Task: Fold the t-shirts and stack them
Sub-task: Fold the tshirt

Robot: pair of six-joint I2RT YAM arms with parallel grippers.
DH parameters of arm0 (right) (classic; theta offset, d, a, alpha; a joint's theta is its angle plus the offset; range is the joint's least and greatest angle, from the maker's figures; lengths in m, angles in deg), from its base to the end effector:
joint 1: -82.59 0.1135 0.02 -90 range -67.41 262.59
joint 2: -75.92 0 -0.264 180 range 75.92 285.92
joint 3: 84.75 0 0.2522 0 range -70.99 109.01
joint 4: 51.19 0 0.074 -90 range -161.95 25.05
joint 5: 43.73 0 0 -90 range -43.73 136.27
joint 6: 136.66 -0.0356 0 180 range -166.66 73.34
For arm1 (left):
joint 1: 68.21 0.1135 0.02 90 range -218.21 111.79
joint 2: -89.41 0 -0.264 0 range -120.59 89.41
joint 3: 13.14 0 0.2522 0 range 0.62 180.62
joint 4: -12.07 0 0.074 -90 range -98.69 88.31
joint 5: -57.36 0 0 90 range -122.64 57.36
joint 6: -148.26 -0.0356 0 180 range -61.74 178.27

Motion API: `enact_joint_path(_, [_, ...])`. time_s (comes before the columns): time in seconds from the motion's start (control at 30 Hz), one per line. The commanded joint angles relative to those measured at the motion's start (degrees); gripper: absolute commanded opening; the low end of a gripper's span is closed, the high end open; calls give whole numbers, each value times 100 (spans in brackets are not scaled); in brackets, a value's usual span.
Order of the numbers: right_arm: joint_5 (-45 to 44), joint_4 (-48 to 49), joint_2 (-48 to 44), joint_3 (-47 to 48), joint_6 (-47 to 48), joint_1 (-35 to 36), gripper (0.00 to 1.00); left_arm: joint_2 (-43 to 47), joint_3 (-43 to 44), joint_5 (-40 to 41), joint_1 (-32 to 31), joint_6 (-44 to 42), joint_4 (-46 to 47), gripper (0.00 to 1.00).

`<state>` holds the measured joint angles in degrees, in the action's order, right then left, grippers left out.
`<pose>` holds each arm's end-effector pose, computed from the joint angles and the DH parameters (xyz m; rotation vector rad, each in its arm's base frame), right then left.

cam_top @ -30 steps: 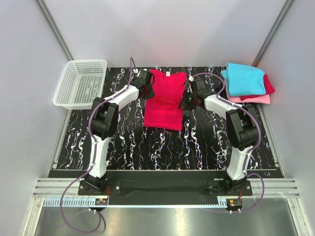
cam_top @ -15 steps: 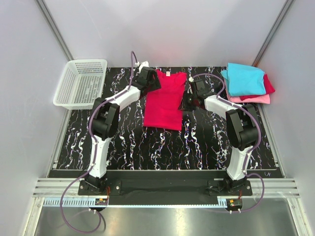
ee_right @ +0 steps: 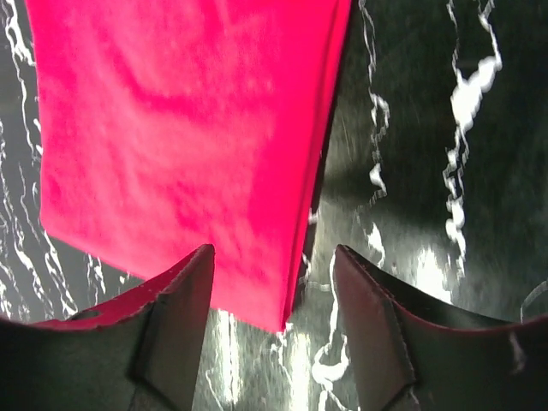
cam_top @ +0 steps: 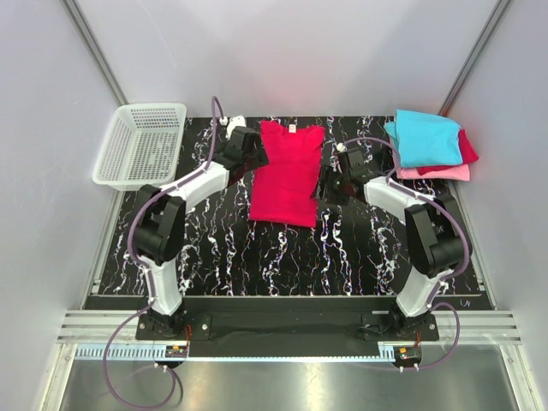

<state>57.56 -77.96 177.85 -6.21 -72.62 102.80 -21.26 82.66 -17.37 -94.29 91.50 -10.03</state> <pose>0.3503 0.1364 0.1881 0.0362 2.5155 0.5858 0.4025 -0.1866 0.2306 -0.2842 2.1860 -0.2868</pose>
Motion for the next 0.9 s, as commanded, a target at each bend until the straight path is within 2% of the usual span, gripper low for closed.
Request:
enact_joint_path(0.0, [-66,141,-419,-376,-155,45,66,704,-355,29,-46,227,-289,73])
enact_joint_path(0.1, [189,229,-481,-727,-208,62,66,845,-583,-233,-46,446,-686,73])
enact_joint_path(0.17, [330,395,-507,-913,-270,89,66,898,-864,-767,-46,500,-704,73])
enact_joint_path(0.27, [488,668,-604,-1300,-331,115,64,907,-1338,-1663,-28,631,-476,73])
enact_joint_path(0.37, [593,931,-753,-1616,-384,115,63,986,-1980,-2508,16,877,164,73])
enact_joint_path(0.53, [822,1249,-859,-2047,-524,115,62,1223,-2692,-2739,112,1115,631,73])
enact_joint_path(0.67, [901,1722,-806,-2249,-665,115,61,1381,-2974,-2793,183,1098,640,73])
enact_joint_path(0.87, [954,1908,-718,-2382,-779,115,59,1575,-3247,-2678,209,1133,430,73])
